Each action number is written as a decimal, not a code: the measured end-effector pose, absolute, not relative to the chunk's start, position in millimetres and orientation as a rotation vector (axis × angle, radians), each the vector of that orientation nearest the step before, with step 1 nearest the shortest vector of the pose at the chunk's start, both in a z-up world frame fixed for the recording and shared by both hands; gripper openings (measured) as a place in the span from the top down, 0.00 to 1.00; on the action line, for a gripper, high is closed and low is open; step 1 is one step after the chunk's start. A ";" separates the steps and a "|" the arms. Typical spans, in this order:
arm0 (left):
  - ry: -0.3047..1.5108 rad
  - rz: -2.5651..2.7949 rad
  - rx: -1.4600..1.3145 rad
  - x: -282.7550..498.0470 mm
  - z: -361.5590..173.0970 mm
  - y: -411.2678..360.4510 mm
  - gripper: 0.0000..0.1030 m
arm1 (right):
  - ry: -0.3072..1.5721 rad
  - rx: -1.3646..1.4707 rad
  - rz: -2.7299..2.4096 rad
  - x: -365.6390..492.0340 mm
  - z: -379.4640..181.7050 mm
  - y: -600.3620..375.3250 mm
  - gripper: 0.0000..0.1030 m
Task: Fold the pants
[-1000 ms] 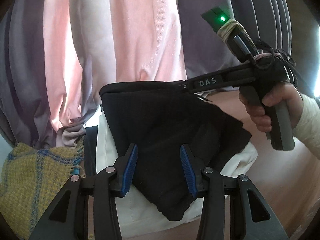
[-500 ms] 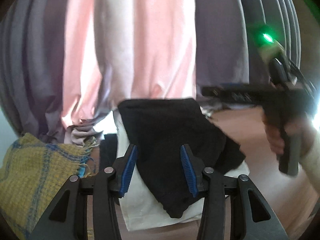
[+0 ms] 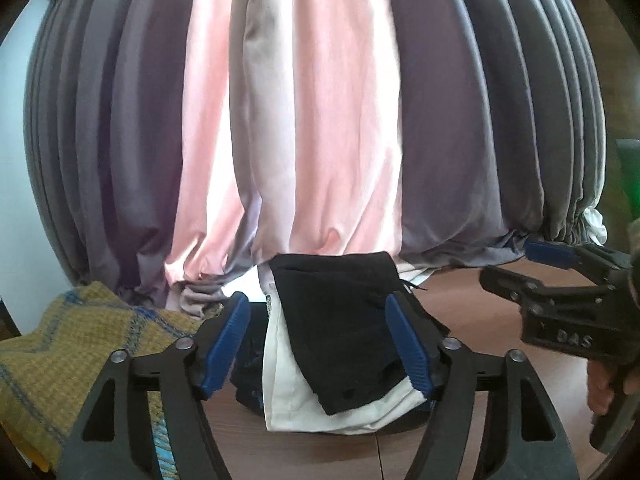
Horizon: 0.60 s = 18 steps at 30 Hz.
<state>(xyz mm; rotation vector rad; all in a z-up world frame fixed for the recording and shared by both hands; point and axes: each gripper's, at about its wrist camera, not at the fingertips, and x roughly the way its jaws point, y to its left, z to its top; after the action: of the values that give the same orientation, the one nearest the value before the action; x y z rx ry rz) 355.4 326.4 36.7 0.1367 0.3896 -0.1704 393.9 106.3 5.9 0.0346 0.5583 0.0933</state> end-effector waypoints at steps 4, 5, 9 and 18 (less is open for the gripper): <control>0.391 -0.206 0.150 337.6 36.0 323.3 0.28 | 0.550 0.024 0.017 360.3 13.0 105.1 0.23; 0.394 -0.217 0.149 333.9 36.1 322.6 0.26 | 0.551 0.021 0.001 352.7 13.7 105.1 0.22; 0.394 -0.225 0.142 314.3 40.8 319.7 0.25 | 0.551 0.033 -0.043 321.6 17.7 101.8 0.17; 0.375 -0.182 0.123 268.5 50.3 308.8 0.23 | 0.544 0.046 -0.038 268.3 26.3 87.7 0.17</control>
<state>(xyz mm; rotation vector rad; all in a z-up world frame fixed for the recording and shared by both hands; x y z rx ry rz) 268.5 308.8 50.3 0.1230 0.3753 -0.1816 268.3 87.7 26.3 0.0463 0.5443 -0.0383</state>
